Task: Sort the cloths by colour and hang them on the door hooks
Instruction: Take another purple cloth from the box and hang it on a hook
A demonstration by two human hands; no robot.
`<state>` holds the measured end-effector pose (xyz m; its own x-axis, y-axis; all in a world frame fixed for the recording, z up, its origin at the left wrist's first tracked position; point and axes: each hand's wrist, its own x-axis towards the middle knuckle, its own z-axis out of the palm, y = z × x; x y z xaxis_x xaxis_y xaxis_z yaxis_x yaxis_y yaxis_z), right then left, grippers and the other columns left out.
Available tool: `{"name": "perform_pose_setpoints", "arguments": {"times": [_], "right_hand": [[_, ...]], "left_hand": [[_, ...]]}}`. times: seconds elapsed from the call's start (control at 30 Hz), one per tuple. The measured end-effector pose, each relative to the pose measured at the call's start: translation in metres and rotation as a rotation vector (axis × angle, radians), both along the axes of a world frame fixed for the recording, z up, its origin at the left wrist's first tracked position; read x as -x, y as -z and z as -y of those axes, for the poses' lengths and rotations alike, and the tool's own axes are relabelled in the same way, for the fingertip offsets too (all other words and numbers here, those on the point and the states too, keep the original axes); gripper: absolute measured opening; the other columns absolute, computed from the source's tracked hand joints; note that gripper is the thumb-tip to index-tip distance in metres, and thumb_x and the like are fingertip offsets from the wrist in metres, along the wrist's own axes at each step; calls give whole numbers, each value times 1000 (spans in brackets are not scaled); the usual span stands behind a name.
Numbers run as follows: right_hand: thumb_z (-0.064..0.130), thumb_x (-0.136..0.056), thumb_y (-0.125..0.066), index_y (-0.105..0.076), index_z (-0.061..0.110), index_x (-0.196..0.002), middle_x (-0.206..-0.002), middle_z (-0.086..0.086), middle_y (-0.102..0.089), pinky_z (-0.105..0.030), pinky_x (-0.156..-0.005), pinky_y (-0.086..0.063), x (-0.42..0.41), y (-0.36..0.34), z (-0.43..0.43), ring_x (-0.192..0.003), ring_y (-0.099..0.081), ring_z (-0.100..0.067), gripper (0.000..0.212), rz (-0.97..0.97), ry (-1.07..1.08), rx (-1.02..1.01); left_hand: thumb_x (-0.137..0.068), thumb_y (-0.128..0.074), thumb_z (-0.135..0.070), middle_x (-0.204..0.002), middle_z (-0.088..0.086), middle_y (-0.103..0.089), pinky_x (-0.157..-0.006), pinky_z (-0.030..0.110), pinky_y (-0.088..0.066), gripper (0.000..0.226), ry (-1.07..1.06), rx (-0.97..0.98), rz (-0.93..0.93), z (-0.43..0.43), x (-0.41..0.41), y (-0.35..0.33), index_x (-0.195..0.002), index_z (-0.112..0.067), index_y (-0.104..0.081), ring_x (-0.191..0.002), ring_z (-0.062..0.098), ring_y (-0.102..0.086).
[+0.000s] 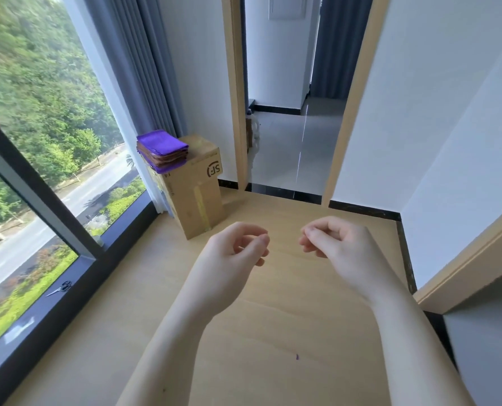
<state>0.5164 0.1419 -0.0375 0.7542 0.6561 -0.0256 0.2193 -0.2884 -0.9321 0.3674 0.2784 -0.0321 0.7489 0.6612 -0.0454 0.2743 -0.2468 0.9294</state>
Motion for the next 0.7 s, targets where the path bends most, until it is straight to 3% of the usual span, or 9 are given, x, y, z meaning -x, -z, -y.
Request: {"name": "perform_pose_setpoints", "arguments": {"times": [0.23,0.43,0.57,0.7], "right_hand": [[24,-99,-61,-74,23,-91,-87,10,-77,-39,-92,-57,-33,6,-73,-85,-73,-6,16,23,-126,15],[29,-100,-60,-74,28,-90,-87,11,-77,-44,-93,-56,-87,8,-137,-89,-72,-7,17,38,-235,4],[29,-100,-61,-73,30,-91,-87,13,-77,-40,-92,-57,-131,2,-178,-87,-71,-4,16,47,-297,-17],[32,-99,-61,-73,31,-92,-87,17,-76,-37,-90,-57,-170,3,-209,-89,-71,-3,14,58,-361,-4]], "left_hand": [[-100,-60,-36,-88,-13,-75,-86,40,-59,10,-108,-17,-24,-58,-17,7,-103,-35,-69,-84,4,-71],[-101,-58,-38,-91,-13,-73,-82,33,-59,9,-199,-117,-94,-106,-59,5,-105,-39,-66,-87,4,-69],[-99,-57,-45,-96,-14,-70,-77,29,-58,8,-255,-174,-169,-138,-93,-2,-104,-44,-64,-91,5,-68],[-99,-58,-43,-95,-13,-71,-82,33,-59,7,-299,-167,-160,-161,-125,-4,-102,-45,-65,-90,5,-69]]}}
